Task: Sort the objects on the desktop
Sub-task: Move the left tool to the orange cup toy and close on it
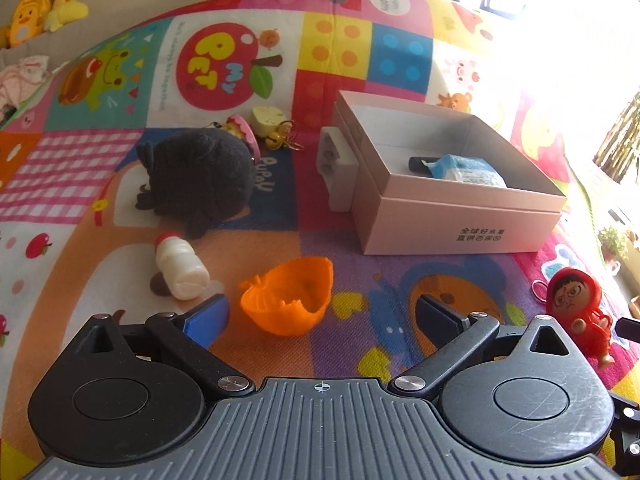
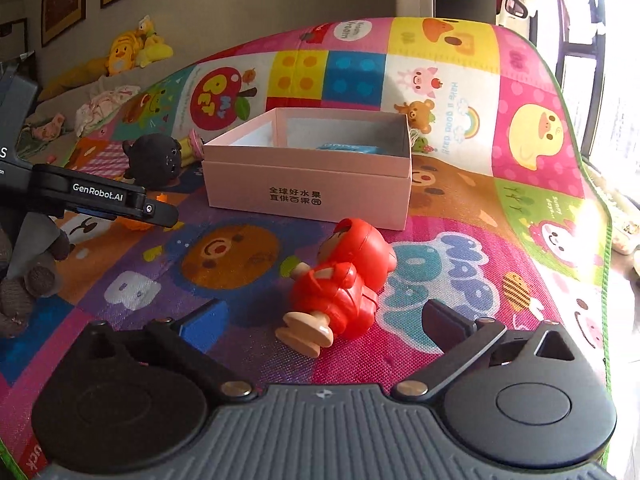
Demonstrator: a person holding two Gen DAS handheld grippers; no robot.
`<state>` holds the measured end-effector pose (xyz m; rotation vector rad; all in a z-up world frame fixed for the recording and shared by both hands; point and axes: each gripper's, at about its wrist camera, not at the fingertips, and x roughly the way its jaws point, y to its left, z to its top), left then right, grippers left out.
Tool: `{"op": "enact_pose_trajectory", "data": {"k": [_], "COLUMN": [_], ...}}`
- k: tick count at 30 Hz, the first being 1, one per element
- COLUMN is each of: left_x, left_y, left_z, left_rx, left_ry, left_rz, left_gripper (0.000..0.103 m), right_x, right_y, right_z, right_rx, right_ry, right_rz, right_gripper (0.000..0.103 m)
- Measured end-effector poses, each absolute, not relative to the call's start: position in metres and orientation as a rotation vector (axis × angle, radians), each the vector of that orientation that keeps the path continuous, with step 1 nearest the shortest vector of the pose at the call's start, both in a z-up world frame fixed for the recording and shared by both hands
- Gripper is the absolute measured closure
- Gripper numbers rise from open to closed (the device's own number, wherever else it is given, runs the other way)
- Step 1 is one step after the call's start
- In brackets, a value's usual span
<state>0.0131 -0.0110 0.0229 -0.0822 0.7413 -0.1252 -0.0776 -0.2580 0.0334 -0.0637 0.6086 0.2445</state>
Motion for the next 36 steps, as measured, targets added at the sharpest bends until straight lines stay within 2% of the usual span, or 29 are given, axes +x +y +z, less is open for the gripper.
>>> {"op": "enact_pose_trajectory", "data": {"k": [3,5,6,9,13,27,36], "left_x": [0.024,0.029,0.031,0.028,0.011,0.014,-0.013], "left_y": [-0.018,-0.022,-0.022,-0.023,-0.024,-0.008,0.001], "left_z": [0.018,0.016,0.016,0.016,0.019,0.013,0.025], "left_rx": [-0.064,-0.043,-0.04,-0.022,0.027,-0.046,-0.104], "left_ry": [0.742,0.745,0.747,0.728,0.678,0.678,0.687], "left_rz": [-0.116,-0.117,-0.123,-0.169,-0.216,-0.161,-0.149], "left_gripper": [0.005,0.017,0.019,0.018,0.008,0.01,0.007], "right_x": [-0.076,-0.075,-0.074,-0.071,-0.068,-0.06,-0.06], "right_y": [-0.259,-0.259,-0.26,-0.259,-0.258,-0.252,-0.251], "right_z": [0.032,0.031,0.03,0.029,0.027,0.021,0.02], "right_rx": [-0.06,-0.054,-0.051,-0.044,-0.047,-0.077,-0.082], "right_ry": [0.622,0.63,0.638,0.656,0.682,0.748,0.749], "right_rz": [0.245,0.246,0.248,0.248,0.251,0.239,0.238], "right_gripper": [0.0,0.0,0.0,0.0,0.0,0.0,0.0]}}
